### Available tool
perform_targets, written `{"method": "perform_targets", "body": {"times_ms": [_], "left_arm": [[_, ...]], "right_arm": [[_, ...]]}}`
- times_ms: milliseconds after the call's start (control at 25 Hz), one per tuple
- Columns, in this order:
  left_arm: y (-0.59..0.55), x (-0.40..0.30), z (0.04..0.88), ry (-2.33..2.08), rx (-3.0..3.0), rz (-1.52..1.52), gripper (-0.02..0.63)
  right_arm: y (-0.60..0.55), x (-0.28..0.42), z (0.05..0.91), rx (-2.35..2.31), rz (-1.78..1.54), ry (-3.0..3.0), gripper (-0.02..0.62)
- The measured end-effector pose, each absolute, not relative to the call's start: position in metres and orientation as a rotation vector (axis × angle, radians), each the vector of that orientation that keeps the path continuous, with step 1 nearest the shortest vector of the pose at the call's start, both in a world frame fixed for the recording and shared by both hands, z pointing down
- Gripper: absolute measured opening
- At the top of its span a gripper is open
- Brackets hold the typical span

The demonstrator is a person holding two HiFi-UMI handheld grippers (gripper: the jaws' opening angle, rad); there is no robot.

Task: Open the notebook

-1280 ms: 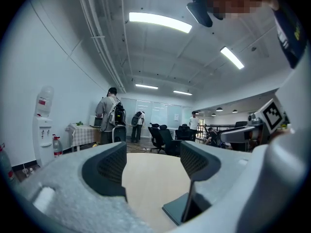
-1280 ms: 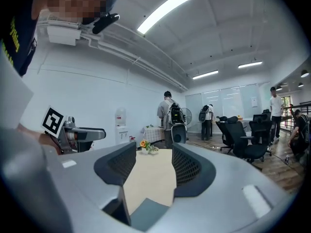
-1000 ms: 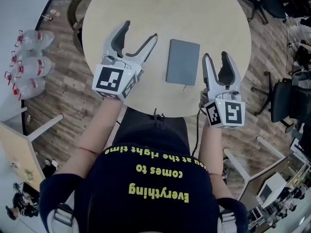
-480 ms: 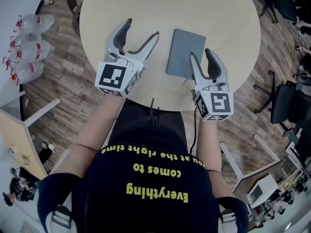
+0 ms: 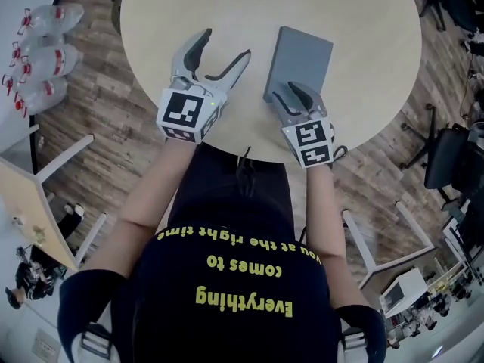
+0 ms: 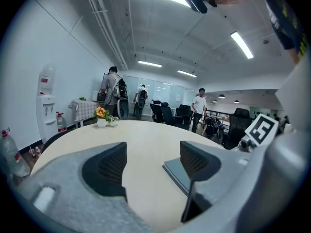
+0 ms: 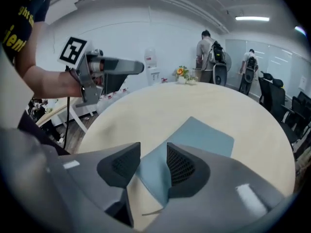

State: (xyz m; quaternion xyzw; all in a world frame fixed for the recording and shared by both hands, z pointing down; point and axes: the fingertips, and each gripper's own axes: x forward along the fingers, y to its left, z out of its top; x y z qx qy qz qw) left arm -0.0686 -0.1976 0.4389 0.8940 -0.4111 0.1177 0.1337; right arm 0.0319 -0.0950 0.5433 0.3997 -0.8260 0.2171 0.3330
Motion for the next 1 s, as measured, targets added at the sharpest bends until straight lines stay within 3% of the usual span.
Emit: {"method": "perform_targets", "body": {"times_ms": [400,1000], "left_arm": [[-0.180,-0.069,0.457,-1.172,2.572,0.404,0.345],[-0.178,-0.079,0.458,-1.189,2.551,0.401,0.345]], "right_arm": [[-0.064,0.003,0.594,0.846,0.346,-2.033,0.186],[-0.066,0.002,0.602,0.933,0.141,-1.984,0.120]]}}
